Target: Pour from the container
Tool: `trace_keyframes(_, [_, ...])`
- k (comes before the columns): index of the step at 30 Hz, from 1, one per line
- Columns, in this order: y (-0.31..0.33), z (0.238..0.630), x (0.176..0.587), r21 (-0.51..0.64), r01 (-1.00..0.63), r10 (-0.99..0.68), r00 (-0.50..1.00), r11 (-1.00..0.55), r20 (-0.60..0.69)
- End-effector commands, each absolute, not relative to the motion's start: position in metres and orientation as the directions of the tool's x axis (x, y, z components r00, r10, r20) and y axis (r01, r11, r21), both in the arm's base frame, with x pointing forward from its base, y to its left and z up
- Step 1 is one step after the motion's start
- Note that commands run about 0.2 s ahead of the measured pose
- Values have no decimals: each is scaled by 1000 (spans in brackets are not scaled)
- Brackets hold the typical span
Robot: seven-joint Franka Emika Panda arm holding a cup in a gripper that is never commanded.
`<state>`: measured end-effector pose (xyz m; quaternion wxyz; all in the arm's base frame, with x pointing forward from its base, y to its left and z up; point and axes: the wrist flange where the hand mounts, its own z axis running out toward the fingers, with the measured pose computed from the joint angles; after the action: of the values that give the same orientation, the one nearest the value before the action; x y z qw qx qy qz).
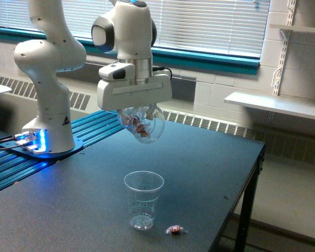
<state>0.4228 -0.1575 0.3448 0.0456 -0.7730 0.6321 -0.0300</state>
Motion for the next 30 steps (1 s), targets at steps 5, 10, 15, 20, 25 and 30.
trace_keyframes(5, [-169,349,430,-121,-979,-980,177,-166,-87])
trace_keyframes(10, [-176,345,430,-127,-985,-982,134,-116,-136])
trace_keyframes(15, [-184,341,430,-134,-988,-980,95,-72,-177])
trace_keyframes(20, [-189,337,432,-133,-990,-974,74,-46,-212])
trace_keyframes(25, [-194,335,435,-129,-991,-969,50,-18,-243])
trace_keyframes(30, [-199,334,440,-139,-990,-964,26,11,-266])
